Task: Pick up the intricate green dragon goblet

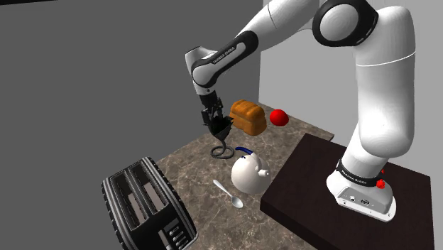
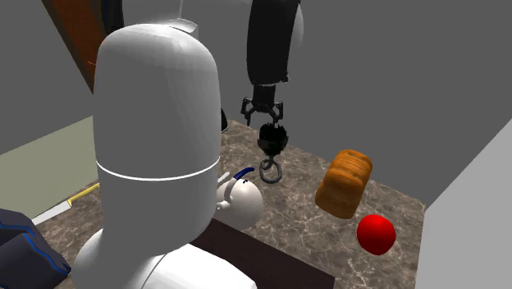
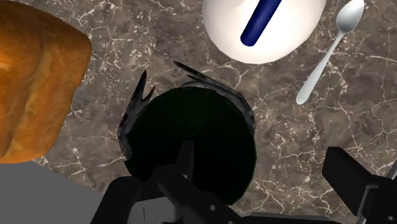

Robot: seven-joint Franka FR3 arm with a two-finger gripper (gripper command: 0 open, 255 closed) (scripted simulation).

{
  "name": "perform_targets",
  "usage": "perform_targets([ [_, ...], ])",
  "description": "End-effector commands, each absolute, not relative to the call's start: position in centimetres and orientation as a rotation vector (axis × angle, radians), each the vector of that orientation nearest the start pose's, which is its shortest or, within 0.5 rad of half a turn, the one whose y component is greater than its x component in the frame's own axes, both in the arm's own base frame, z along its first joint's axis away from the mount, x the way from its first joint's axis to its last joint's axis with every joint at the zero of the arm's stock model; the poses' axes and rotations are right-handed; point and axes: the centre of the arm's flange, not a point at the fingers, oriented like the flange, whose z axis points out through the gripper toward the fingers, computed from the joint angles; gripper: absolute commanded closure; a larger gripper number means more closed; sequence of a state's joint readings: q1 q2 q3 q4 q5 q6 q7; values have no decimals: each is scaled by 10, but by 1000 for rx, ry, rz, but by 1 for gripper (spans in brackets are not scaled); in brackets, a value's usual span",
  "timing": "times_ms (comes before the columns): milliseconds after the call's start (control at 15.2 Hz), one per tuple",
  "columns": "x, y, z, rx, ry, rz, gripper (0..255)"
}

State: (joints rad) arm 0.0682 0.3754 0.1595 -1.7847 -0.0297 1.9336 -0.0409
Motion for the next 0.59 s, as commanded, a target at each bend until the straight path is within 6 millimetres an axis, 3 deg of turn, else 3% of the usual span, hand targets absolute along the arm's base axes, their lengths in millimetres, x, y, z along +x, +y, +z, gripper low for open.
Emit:
perform_targets([
  [0,617,136,322,-3074,-434,360,0],
  [528,617,136,282,-3074,-434,360,0],
])
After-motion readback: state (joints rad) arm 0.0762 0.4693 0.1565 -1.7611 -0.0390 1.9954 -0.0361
